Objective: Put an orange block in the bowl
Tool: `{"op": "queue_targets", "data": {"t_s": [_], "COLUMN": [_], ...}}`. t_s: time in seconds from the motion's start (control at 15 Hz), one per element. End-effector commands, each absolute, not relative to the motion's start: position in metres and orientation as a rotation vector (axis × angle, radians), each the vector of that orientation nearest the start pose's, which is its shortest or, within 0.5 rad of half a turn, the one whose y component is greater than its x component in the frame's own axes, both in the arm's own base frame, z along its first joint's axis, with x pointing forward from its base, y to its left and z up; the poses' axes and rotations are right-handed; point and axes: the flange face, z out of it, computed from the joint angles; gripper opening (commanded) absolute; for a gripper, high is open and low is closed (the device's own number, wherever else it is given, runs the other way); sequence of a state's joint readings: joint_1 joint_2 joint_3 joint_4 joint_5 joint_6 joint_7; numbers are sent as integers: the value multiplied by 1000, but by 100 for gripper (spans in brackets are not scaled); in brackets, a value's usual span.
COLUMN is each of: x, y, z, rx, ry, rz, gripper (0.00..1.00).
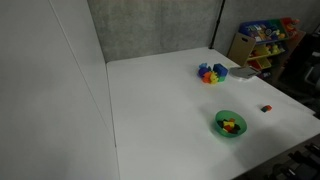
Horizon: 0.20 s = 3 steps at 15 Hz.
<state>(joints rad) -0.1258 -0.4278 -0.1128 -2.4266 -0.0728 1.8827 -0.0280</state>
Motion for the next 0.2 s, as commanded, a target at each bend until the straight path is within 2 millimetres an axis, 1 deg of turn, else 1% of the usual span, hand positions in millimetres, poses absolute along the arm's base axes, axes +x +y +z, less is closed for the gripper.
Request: {"op": "queue_targets", "data": {"t_s": [0.0,0.13], "x": [387,384], "y": [-101,-101], "z": [453,452], "rx": [-3129,-3129], "ry": [268,267], "rz": [188,188], "gripper": [100,100]}}
